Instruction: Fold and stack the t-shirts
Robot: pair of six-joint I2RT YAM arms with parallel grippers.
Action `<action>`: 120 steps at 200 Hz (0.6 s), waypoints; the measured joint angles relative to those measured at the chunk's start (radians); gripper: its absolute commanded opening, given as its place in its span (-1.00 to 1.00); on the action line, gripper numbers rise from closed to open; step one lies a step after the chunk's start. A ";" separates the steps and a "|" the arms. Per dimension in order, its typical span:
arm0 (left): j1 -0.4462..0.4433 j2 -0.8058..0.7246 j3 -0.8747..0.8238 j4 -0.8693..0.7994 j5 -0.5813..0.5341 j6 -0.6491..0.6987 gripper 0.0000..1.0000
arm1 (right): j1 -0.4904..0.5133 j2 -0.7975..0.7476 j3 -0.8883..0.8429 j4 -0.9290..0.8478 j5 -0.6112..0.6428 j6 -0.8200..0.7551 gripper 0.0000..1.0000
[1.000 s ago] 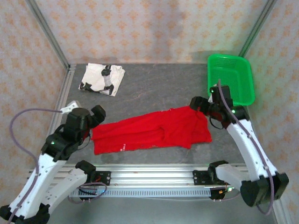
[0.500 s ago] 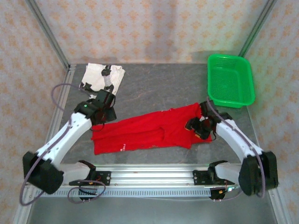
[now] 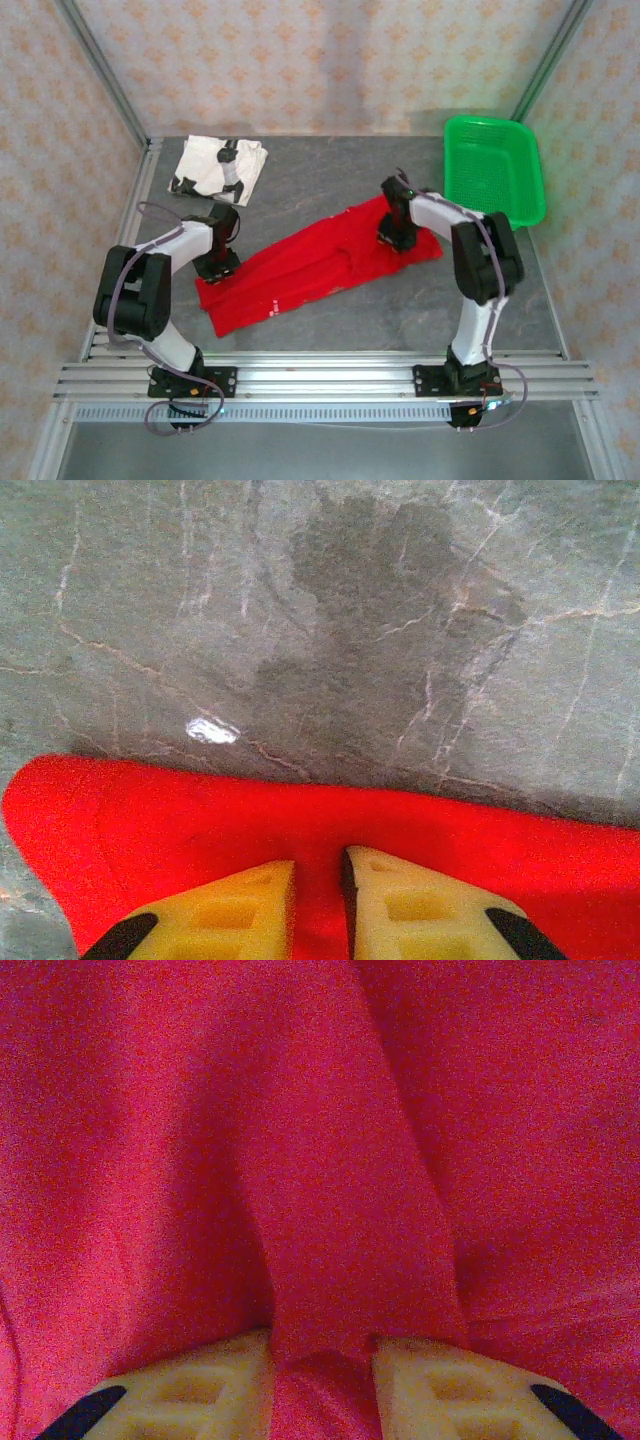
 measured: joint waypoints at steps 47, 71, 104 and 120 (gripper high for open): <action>-0.010 -0.026 -0.026 0.034 0.049 -0.048 -0.60 | -0.020 0.451 0.737 -0.159 0.037 -0.043 -0.10; -0.069 -0.048 -0.058 0.074 0.079 -0.094 -0.61 | -0.029 0.739 1.257 -0.272 0.010 -0.091 0.04; -0.199 -0.068 -0.096 0.146 0.098 -0.194 -0.61 | -0.043 0.789 1.318 -0.204 -0.081 -0.116 0.30; -0.255 -0.072 -0.108 0.168 0.106 -0.236 -0.61 | -0.058 0.752 1.246 -0.133 -0.150 -0.120 0.39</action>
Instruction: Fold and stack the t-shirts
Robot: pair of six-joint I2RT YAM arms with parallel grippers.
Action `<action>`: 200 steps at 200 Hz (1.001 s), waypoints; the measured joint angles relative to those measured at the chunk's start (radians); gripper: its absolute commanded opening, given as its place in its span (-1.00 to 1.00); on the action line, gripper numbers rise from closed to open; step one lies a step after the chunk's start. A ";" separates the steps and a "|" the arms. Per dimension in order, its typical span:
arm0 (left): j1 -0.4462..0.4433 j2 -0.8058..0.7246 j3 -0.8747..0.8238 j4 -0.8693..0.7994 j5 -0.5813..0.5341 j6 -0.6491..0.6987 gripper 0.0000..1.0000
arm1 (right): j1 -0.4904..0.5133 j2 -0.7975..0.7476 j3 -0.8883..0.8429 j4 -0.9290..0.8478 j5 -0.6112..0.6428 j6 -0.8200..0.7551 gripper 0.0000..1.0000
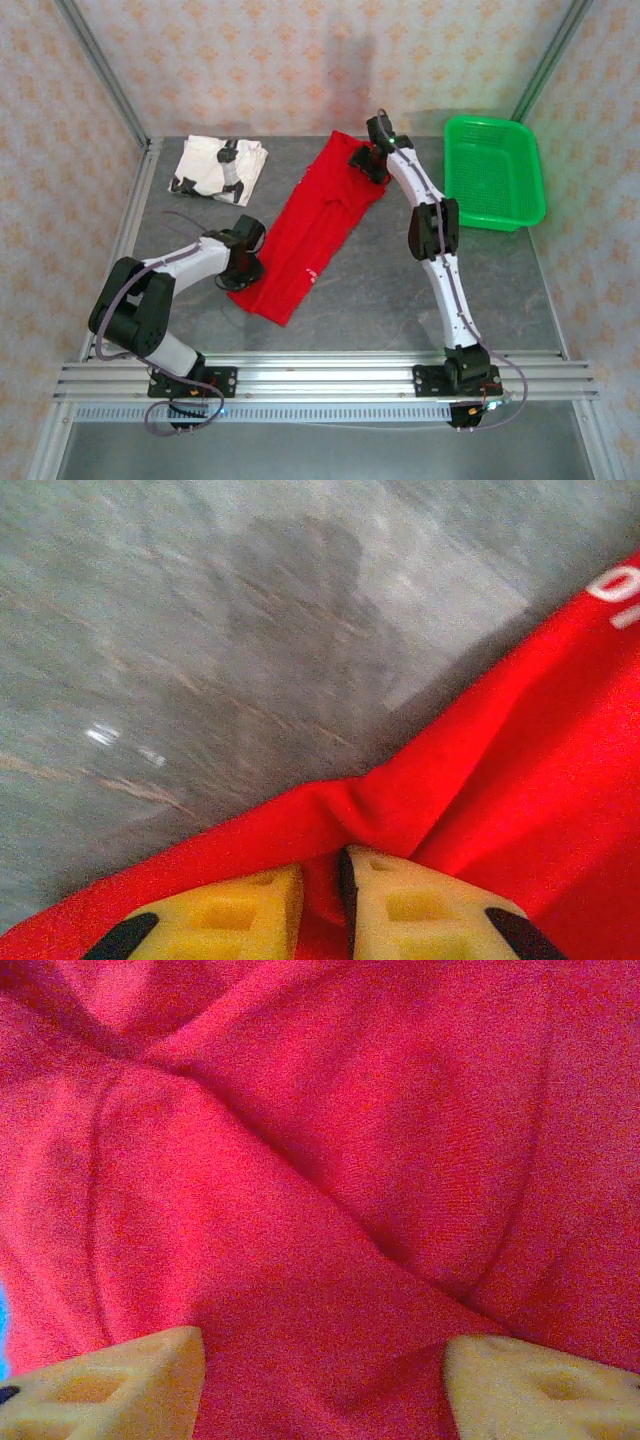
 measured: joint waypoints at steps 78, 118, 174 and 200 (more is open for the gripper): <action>-0.398 0.064 0.028 0.181 0.062 -0.210 -0.60 | -0.039 -0.228 -0.283 0.018 -0.119 -0.127 0.62; -0.601 0.164 0.121 0.275 0.087 -0.303 -0.55 | -0.061 -0.586 -0.597 0.010 -0.100 -0.193 0.67; -0.719 0.109 0.114 0.263 0.066 -0.415 0.16 | -0.079 -1.120 -1.209 0.072 -0.112 -0.163 0.69; -0.720 -0.029 0.069 0.143 0.002 -0.437 0.30 | -0.046 -1.321 -1.520 0.087 -0.144 -0.110 0.65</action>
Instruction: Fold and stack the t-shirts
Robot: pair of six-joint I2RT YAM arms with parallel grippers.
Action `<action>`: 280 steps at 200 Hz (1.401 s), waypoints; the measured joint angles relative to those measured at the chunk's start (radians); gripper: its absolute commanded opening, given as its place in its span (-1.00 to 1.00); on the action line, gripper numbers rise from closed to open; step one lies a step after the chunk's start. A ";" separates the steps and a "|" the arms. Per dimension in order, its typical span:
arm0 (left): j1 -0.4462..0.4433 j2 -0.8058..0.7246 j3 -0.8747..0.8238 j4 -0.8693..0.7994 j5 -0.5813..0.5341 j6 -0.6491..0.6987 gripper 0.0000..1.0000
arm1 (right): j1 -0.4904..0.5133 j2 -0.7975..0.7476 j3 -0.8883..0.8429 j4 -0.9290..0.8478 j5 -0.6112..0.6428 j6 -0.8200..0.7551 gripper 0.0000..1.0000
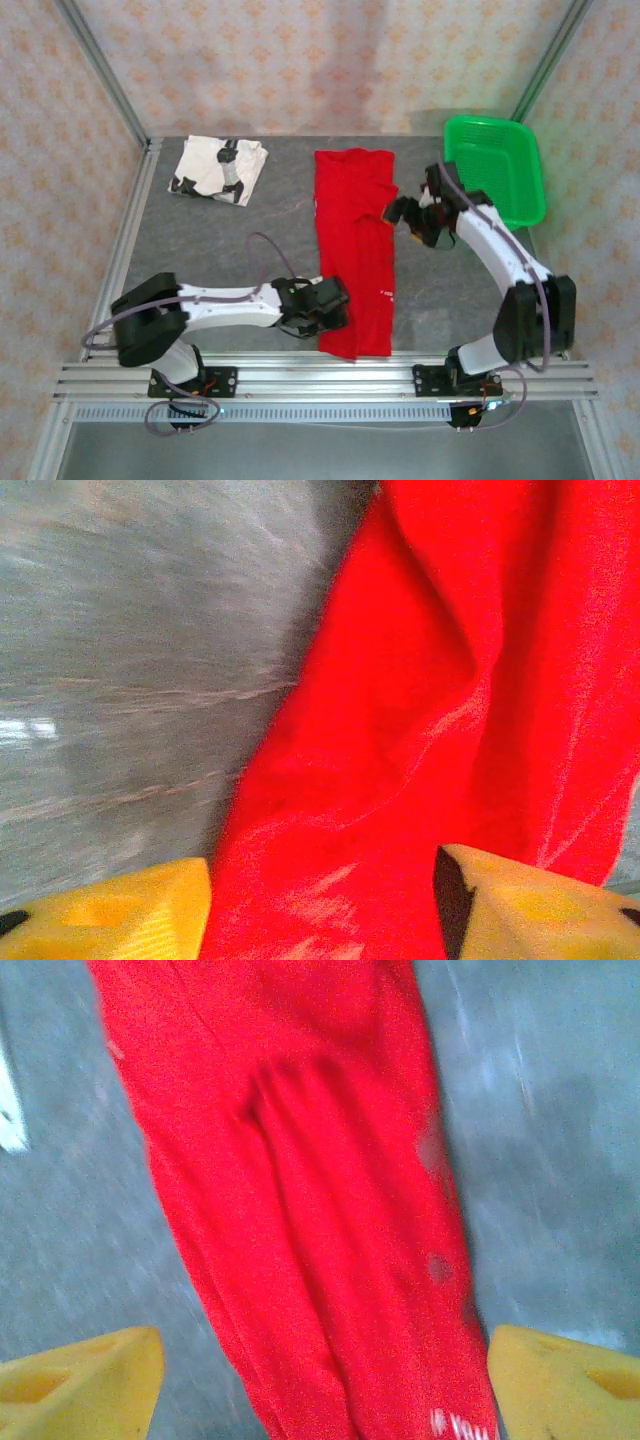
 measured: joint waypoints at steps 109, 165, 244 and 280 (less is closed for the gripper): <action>0.013 -0.157 -0.232 0.202 -0.024 0.042 -0.06 | 0.301 -0.484 -0.615 0.035 -0.061 0.272 0.09; -0.004 -0.051 -0.232 0.296 0.008 0.041 -0.18 | 0.355 -0.436 -0.660 0.097 -0.085 0.306 -0.06; -0.019 -0.027 -0.215 0.286 -0.006 0.038 -0.25 | 0.373 -0.493 -0.688 0.083 -0.106 0.306 -0.06; -0.019 -0.014 -0.202 0.267 -0.009 0.037 -0.33 | 0.397 -0.487 -0.700 0.083 -0.119 0.309 -0.14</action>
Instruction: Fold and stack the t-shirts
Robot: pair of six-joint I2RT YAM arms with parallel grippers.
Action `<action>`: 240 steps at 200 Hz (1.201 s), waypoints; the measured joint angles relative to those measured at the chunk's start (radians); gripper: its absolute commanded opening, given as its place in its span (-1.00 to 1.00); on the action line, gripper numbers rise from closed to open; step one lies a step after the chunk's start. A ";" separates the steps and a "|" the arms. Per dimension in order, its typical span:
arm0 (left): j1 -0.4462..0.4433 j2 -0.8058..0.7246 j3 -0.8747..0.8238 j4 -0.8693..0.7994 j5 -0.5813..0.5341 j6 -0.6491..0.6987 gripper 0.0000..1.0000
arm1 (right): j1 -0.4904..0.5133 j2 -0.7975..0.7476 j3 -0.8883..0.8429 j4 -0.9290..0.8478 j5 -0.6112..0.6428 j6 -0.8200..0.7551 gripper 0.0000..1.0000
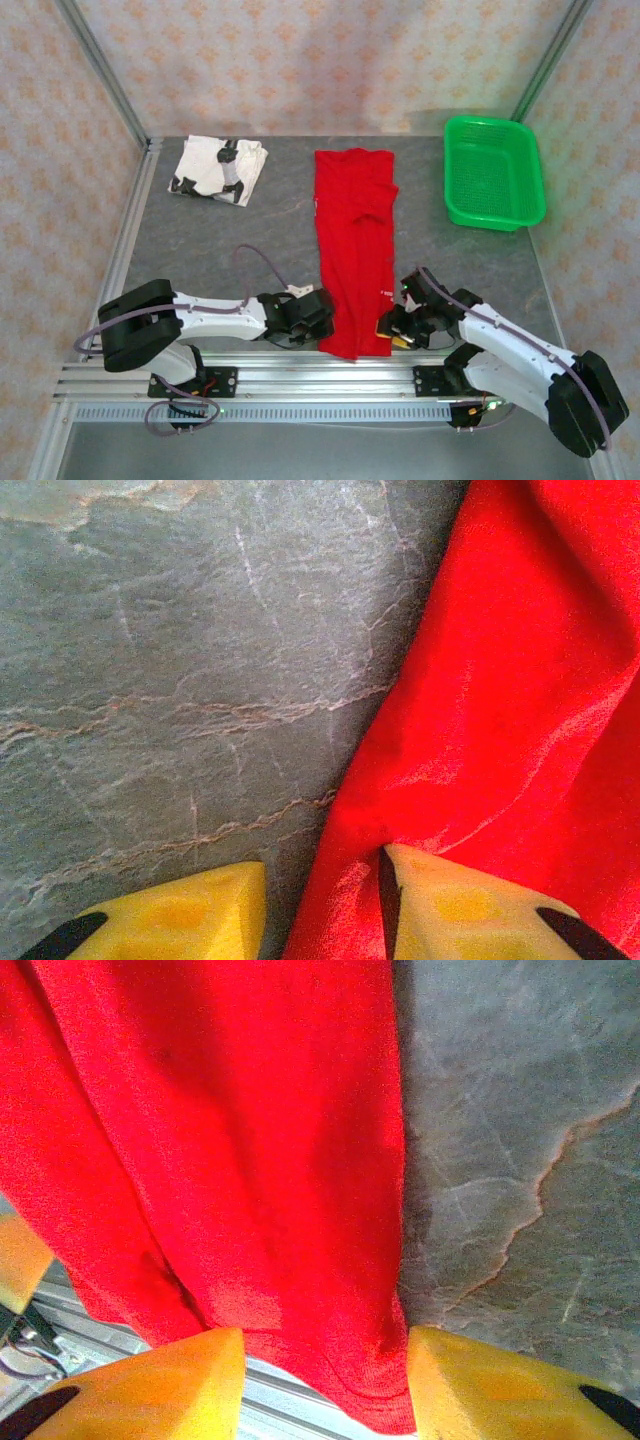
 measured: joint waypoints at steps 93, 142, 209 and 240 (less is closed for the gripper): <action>-0.039 0.055 0.053 0.035 0.019 -0.022 -1.00 | 0.025 0.055 -0.002 0.050 0.000 0.046 -1.00; -0.042 -0.161 0.052 -0.067 -0.047 -0.031 -1.00 | 0.025 0.012 0.063 -0.031 0.041 0.046 -1.00; -0.042 -0.307 0.028 -0.187 -0.127 -0.054 -1.00 | 0.025 -0.026 0.149 -0.148 0.093 0.042 -1.00; -0.041 -0.357 0.027 -0.231 -0.154 -0.060 -1.00 | 0.023 -0.052 0.199 -0.189 0.110 0.040 -1.00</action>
